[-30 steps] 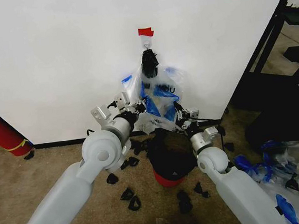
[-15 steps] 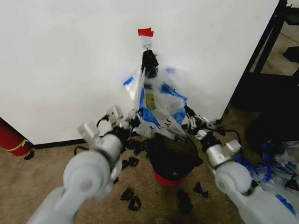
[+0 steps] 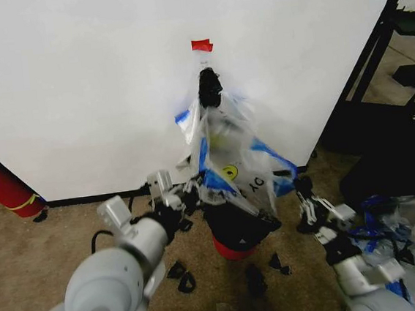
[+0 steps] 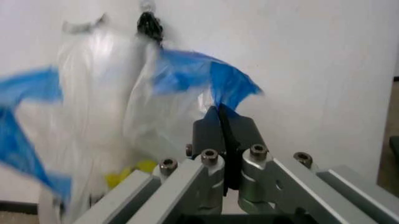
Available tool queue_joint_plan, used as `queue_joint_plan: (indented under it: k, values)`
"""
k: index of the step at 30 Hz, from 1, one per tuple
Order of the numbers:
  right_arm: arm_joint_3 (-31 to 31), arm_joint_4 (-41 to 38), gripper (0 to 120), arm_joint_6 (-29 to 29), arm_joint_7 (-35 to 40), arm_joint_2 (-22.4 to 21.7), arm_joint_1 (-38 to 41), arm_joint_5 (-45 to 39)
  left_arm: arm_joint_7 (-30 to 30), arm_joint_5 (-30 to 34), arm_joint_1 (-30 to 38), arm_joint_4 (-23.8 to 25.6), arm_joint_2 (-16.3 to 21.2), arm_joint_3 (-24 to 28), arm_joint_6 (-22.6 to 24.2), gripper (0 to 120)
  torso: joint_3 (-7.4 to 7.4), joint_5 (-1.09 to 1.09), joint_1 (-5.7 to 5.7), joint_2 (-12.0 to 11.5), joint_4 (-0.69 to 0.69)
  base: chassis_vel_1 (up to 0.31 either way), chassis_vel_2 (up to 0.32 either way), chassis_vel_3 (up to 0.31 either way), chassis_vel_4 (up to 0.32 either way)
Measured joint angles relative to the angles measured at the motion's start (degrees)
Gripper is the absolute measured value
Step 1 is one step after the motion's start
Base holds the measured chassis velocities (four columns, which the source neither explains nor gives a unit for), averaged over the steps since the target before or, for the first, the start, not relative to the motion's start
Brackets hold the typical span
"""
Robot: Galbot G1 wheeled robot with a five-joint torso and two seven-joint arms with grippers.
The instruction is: Pick up the garbage bag from the wall and place it over the trash bin.
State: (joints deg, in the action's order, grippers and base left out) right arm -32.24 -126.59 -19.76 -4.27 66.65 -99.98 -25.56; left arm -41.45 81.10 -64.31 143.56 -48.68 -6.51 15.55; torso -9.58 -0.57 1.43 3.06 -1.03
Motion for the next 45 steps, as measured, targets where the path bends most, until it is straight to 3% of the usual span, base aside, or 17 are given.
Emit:
queue_joint_plan:
  k: [6,18,27,45]
  values:
    - [-1.38,-3.11,0,-0.34,0.03,0.01,-1.55,-1.05,0.36,-1.39,-1.79,0.00,0.45,-0.57,-0.09,0,0.00,0.00,0.00,0.00,0.00,0.000,0.000,0.000,0.000]
    - [0.38,-16.81,0,7.03,5.36,-0.30,0.95,-2.54,1.29,2.50,5.11,-0.16,4.18,-7.60,-1.06,0,-0.01,-0.02,0.01,-0.01,0.00,0.000,0.000,0.000,0.000]
    - [-0.09,-17.11,0,8.46,6.32,-0.60,0.70,-3.93,1.32,5.65,6.48,-0.23,5.73,-10.28,-1.47,0,-0.01,-0.01,0.01,-0.01,-0.01,0.000,0.000,0.000,0.000]
    - [0.75,-14.84,0,7.99,6.65,-0.85,3.83,-4.18,4.05,-0.16,2.62,-0.31,-3.86,-3.36,-4.40,0,-0.01,0.01,0.01,-0.01,0.00,0.000,0.000,0.000,0.000]
